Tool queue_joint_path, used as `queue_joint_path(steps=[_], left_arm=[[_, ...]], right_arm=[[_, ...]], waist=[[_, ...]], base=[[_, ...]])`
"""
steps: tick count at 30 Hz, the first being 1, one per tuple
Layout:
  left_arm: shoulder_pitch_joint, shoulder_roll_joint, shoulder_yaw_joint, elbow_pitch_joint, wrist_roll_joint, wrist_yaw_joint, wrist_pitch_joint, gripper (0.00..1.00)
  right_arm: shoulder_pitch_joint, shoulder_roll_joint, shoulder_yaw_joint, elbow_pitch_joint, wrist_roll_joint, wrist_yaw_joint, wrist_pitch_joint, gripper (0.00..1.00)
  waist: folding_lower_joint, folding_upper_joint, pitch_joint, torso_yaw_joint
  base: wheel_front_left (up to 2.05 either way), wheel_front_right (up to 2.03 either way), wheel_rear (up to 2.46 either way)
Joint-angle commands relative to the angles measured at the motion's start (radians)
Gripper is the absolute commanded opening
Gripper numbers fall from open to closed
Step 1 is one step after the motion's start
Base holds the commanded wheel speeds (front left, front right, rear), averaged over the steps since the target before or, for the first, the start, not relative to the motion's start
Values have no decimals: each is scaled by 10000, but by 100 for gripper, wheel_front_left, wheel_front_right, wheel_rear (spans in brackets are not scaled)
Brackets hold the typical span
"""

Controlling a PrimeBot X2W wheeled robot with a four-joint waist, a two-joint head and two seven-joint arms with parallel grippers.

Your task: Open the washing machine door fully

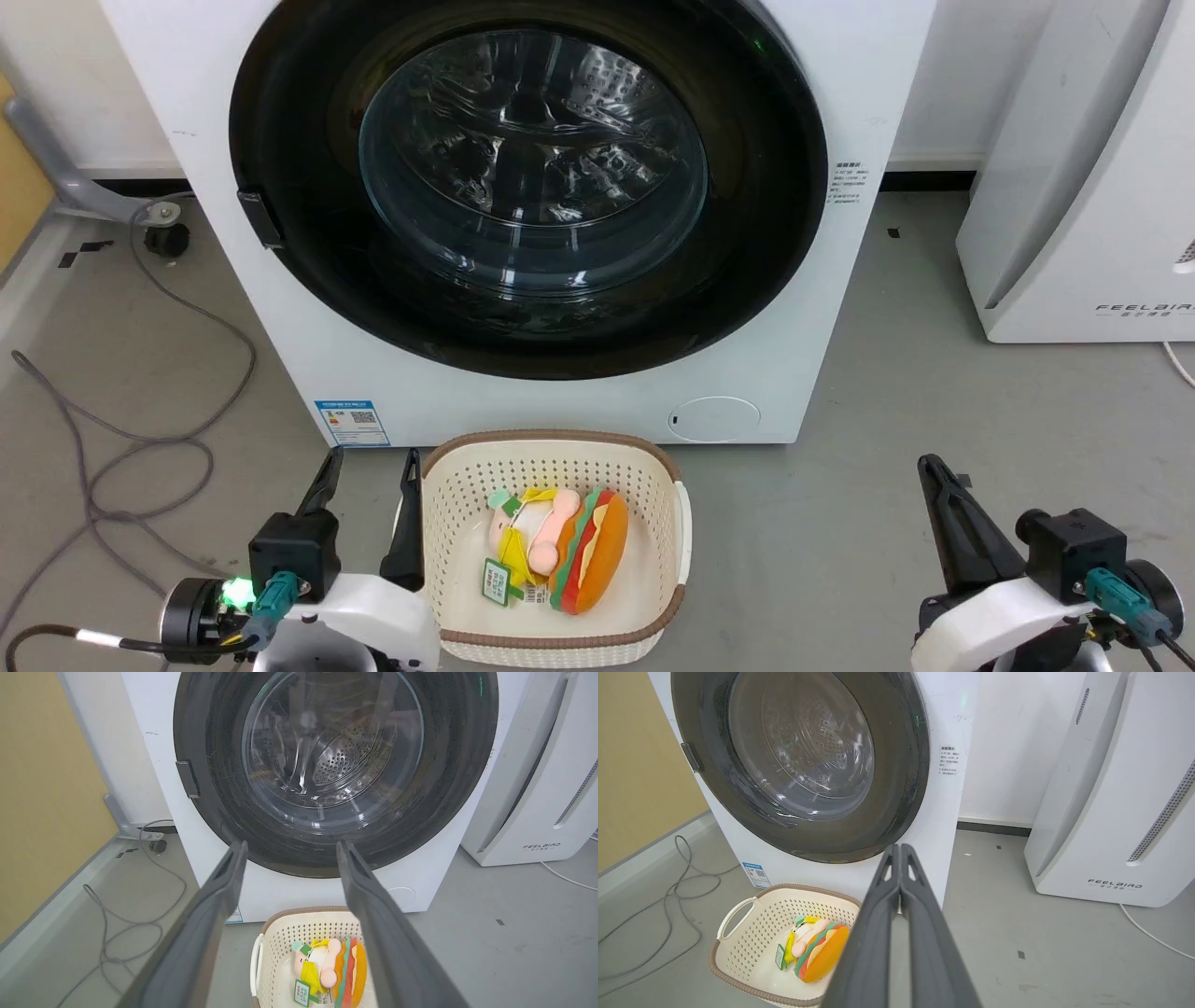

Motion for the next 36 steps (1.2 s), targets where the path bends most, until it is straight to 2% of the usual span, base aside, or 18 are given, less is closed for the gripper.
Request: queue_joint_path(steps=[1,6,12,13,22,31,36], left_arm=[[-135,3,-54,47,-79,-48,-116,100],[-155,3,-119,92,-163,-69,-221,100],[-186,3,-210,149,-270,-85,-346,100],[-186,3,-210,149,-270,-85,-346,100],[-264,3,-325,184,-361,-129,-534,100],[-460,2,-463,84,-476,-159,-722,100],[-647,2,-503,-60,-509,-185,-868,100]], right_arm=[[-31,-1,2,86,154,17,-114,0],[-75,-1,32,183,664,19,-219,0],[-155,-1,74,105,2952,22,-344,0],[-155,-1,74,105,2952,22,-344,0],[-415,-1,-303,177,5704,27,-532,0],[-1384,-1,-833,707,6883,31,-720,0],[-2754,-69,-825,1489,7581,35,-845,0]], waist=[[0,0,4,2],[0,0,8,3],[0,0,18,9],[0,0,18,9],[0,0,72,6],[0,0,350,-10],[0,0,668,-59]], base=[[0,0,0],[0,0,0],[0,0,0],[0,0,0],[0,0,0],[0,0,0],[0,0,0]])
